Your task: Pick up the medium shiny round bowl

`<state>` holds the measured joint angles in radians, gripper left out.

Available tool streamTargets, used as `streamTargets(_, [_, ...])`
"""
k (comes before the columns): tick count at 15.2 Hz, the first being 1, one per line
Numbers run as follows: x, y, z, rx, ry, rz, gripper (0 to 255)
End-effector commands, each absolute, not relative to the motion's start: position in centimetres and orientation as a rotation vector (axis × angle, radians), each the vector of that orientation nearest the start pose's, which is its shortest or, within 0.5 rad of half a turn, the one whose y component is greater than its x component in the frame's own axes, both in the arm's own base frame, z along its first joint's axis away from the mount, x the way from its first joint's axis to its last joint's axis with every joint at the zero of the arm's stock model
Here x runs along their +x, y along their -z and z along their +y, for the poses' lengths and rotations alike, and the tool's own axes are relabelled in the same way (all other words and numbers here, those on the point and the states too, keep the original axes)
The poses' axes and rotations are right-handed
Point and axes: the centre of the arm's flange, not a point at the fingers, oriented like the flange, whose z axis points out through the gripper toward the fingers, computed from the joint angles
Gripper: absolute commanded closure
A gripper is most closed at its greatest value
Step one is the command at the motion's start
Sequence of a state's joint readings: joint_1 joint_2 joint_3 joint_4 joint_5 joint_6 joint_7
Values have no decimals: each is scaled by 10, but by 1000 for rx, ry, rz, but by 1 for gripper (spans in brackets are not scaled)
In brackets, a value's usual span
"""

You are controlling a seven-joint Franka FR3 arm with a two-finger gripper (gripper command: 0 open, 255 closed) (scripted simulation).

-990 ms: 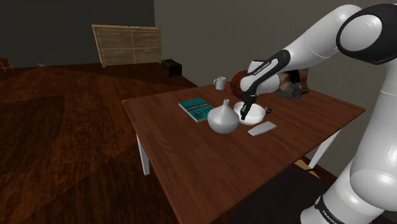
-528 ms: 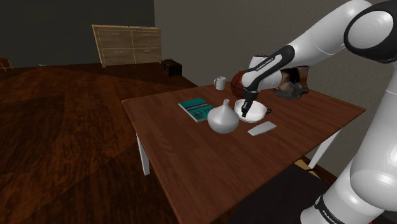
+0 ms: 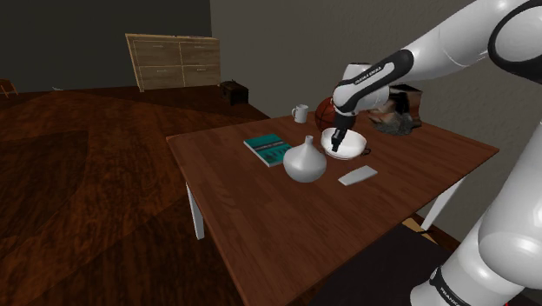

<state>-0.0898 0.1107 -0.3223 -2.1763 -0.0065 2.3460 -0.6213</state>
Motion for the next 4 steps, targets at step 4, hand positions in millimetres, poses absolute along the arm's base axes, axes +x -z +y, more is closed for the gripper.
streamTargets(4, [508,-366,-221,-3189,59,-347,255])
